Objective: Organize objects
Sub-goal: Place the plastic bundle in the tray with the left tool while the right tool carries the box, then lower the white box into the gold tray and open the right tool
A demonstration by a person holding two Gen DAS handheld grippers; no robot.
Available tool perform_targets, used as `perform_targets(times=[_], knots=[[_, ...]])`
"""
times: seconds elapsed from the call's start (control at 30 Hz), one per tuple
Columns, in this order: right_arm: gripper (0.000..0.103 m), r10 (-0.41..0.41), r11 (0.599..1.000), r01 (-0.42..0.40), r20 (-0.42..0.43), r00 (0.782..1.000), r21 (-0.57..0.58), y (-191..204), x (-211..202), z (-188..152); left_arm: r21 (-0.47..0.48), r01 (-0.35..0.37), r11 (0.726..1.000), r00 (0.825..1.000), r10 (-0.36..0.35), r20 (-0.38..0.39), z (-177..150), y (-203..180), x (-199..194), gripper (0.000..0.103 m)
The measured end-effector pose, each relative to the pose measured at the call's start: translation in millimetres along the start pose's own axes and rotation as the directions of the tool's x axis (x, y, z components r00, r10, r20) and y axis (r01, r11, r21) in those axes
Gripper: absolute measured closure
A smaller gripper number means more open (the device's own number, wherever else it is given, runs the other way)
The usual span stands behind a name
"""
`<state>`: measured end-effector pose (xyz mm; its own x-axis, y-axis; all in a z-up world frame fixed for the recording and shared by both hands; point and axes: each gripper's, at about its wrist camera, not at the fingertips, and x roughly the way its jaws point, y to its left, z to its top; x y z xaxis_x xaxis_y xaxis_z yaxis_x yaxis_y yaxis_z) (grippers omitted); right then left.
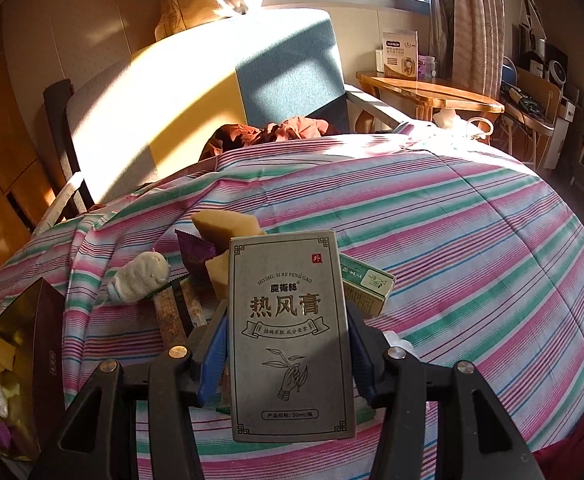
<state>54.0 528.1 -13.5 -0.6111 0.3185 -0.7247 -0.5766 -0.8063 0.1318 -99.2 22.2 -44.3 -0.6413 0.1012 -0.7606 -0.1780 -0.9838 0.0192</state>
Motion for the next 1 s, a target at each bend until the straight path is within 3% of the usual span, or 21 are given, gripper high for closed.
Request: perform_targets(times=[0.17,0.33,0.43,0.6,0.7,0.8,0.87,1.0], knots=[[0.05,0.048,0.999,-0.048,0.034,0.998,-0.021,20,-23,3,-0.065,0.015,0.998,0.999,-0.013,0.037,-9,15,-24,0.024],[0.05,0.177,0.978,-0.174,0.018,0.984,-0.113,86,-52,4,-0.141,0.031,0.99,0.998,-0.024,0.051,-21,30,-40,0.024],[0.05,0.271,0.945,-0.27,-0.022,0.962,-0.186,140,-64,-2,-0.163,0.038,0.986,0.998,-0.03,0.056,-27,36,-47,0.024],[0.05,0.4,0.853,-0.44,-0.188,0.897,-0.282,240,-62,-29,-0.174,0.045,0.984,0.997,-0.034,0.068,-39,43,-58,0.024],[0.05,0.41,0.788,-0.509,-0.321,0.854,-0.346,298,-48,-56,-0.18,0.047,0.983,0.996,-0.034,0.078,-44,51,-63,0.024],[0.05,0.352,0.746,-0.525,-0.427,0.833,-0.409,347,-23,-87,-0.189,0.049,0.981,0.996,-0.034,0.085,-48,57,-66,0.024],[0.05,0.313,0.743,-0.526,-0.48,0.819,-0.414,372,-4,-102,-0.199,0.05,0.979,0.996,-0.034,0.085,-51,61,-66,0.024],[0.05,0.255,0.762,-0.499,-0.518,0.817,-0.412,407,24,-114,-0.219,0.05,0.975,0.996,-0.033,0.081,-55,70,-65,0.024]])
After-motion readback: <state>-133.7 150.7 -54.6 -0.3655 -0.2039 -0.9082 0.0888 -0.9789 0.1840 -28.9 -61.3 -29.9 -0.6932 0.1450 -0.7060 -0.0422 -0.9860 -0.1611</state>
